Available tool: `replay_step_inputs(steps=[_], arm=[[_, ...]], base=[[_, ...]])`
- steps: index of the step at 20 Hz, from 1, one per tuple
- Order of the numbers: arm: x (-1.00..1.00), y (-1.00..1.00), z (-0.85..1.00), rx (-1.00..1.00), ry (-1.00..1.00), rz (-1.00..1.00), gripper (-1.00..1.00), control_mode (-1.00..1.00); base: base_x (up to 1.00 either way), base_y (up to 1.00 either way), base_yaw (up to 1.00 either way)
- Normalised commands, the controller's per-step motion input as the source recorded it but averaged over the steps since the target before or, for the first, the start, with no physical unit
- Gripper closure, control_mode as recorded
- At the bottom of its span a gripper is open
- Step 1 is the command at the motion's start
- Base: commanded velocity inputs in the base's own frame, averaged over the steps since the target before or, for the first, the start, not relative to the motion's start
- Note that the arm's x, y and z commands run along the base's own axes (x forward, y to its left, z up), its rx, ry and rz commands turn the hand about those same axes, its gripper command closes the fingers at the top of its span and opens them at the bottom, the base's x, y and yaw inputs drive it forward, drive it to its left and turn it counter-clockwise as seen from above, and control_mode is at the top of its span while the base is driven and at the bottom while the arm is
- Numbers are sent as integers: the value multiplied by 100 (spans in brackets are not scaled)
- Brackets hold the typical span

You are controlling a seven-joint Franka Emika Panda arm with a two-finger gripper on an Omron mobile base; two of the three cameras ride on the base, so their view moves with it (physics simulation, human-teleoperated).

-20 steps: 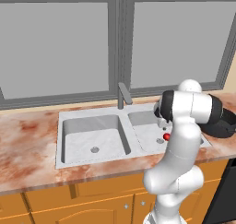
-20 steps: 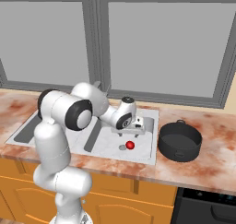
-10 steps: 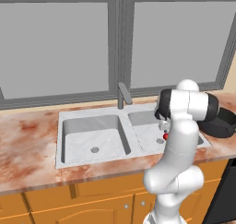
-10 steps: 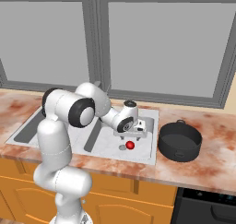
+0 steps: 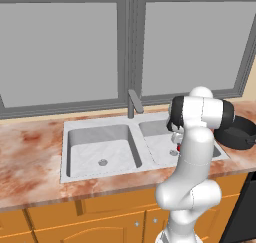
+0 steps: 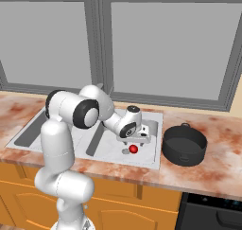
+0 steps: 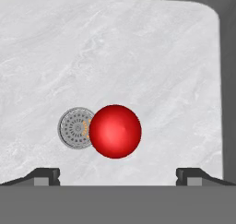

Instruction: Dump the tomato from the pot into the sink. Then turn on the water and wash the tomato. Then turn off the water and put the tomato back in the pot.

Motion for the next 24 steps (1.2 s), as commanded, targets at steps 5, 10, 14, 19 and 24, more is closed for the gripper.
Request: replay_step_inputs(steps=[5, 10, 14, 19, 24], arm=[[8, 0, -13, 0, 0, 0, -100, -100], [6, 0, -17, 0, 0, 0, -100, -100], [2, 0, -18, 0, 0, 0, -100, -100], [2, 0, -20, 0, 0, 0, -100, -100], [4, 0, -24, 0, 1, 0, -100, -100]], base=[[0, 0, 0], [0, 0, 0], [0, 0, 0], [0, 0, 0], [0, 0, 0]])
